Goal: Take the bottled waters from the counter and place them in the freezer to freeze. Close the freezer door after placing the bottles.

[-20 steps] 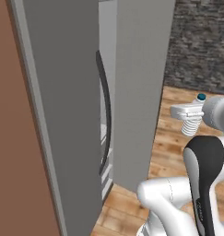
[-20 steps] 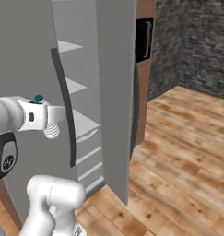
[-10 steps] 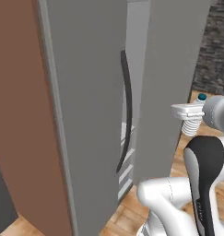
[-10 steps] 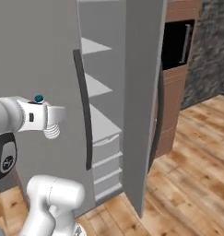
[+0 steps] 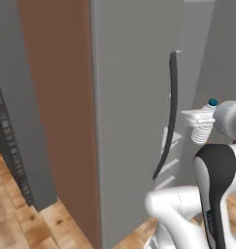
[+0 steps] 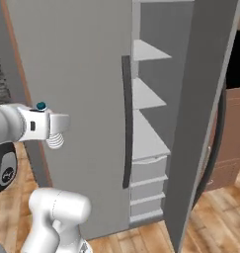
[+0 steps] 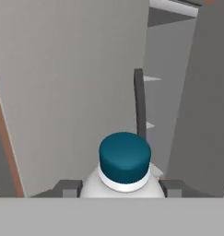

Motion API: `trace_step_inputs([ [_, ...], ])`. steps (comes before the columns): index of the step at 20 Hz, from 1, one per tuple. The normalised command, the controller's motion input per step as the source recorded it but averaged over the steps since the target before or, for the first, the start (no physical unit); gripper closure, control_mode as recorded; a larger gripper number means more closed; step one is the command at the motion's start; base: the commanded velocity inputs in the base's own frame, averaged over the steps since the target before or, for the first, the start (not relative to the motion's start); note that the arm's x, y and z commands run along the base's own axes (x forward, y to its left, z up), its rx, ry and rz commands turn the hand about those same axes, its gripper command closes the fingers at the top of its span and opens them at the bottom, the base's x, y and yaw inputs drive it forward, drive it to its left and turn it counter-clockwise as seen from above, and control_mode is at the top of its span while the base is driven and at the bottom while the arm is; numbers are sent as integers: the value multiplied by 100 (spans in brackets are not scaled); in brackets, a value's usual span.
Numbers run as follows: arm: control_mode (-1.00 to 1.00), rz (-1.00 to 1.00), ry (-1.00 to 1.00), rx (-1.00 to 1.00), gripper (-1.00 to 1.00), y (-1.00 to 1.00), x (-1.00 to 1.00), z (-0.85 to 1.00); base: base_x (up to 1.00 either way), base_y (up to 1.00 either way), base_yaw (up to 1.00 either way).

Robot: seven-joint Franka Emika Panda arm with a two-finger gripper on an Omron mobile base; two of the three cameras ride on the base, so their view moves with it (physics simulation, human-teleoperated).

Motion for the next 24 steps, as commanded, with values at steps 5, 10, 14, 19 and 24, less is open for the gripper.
trace_step_inputs([
  [5,100,0,0,0,100,0,0,0,9,-11,54],
  [10,100,0,0,0,100,0,0,0,2,-60,30],
  [14,100,0,0,0,100,0,0,0,-8,-44,2],
  [19,100,0,0,0,100,0,0,0,-10,-36,-1],
  [24,100,0,0,0,100,0,0,0,0,-29,0],
])
